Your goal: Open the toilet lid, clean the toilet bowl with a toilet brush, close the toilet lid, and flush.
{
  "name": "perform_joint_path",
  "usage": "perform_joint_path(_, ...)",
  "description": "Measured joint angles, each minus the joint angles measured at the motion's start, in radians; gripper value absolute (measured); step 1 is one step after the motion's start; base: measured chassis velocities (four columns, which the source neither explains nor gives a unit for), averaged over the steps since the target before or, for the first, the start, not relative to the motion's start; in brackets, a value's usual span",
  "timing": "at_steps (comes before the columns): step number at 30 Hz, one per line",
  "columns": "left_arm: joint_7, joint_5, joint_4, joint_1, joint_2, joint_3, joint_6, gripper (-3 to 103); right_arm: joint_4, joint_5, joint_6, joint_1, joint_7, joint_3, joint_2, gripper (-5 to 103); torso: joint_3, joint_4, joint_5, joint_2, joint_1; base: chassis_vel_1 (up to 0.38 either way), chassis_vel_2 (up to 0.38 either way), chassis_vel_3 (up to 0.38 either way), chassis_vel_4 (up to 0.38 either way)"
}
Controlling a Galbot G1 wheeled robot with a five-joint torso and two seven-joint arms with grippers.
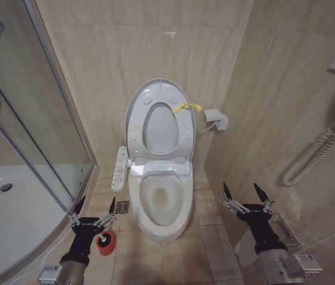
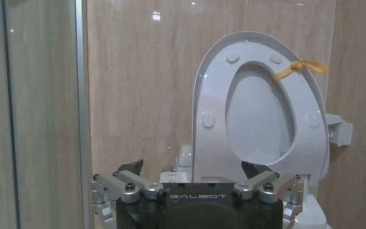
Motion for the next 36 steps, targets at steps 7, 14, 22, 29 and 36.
perform_joint_path(7, -0.016, 0.042, -0.051, 0.042, -0.009, -0.001, -0.018, 100, 0.000, 0.000, 0.000, 0.000, 0.000, 0.000, 0.000, 100, 0.000, 0.0000, -0.0001, 0.000, 0.000, 0.000, 0.000, 0.000, 0.000)
perform_joint_path(14, -0.020, 0.064, -0.104, 0.070, -0.017, -0.010, -0.012, 100, 0.000, 0.000, 0.000, 0.000, 0.000, 0.000, 0.000, 100, 0.000, 0.0000, -0.0001, 0.000, 0.000, 0.000, 0.000, 0.000, 0.000)
perform_joint_path(22, -0.029, 0.068, -0.126, 0.086, -0.016, -0.016, -0.009, 100, 0.000, 0.000, 0.000, 0.000, 0.000, 0.000, 0.000, 100, 0.000, 0.0000, -0.0002, 0.000, 0.000, 0.000, 0.000, 0.000, 0.000)
perform_joint_path(29, -0.040, 0.077, -0.129, 0.095, -0.018, -0.012, 0.006, 100, 0.000, 0.000, 0.000, 0.000, 0.000, 0.000, 0.000, 100, 0.000, 0.0000, -0.0002, 0.000, 0.000, 0.000, 0.000, 0.000, 0.000)
perform_joint_path(36, -0.041, 0.077, -0.129, 0.095, -0.018, -0.012, 0.006, 100, 0.000, 0.000, 0.000, 0.000, 0.000, 0.000, 0.000, 100, 0.000, 0.0000, -0.0002, 0.000, 0.000, 0.000, 0.000, 0.000, 0.000)
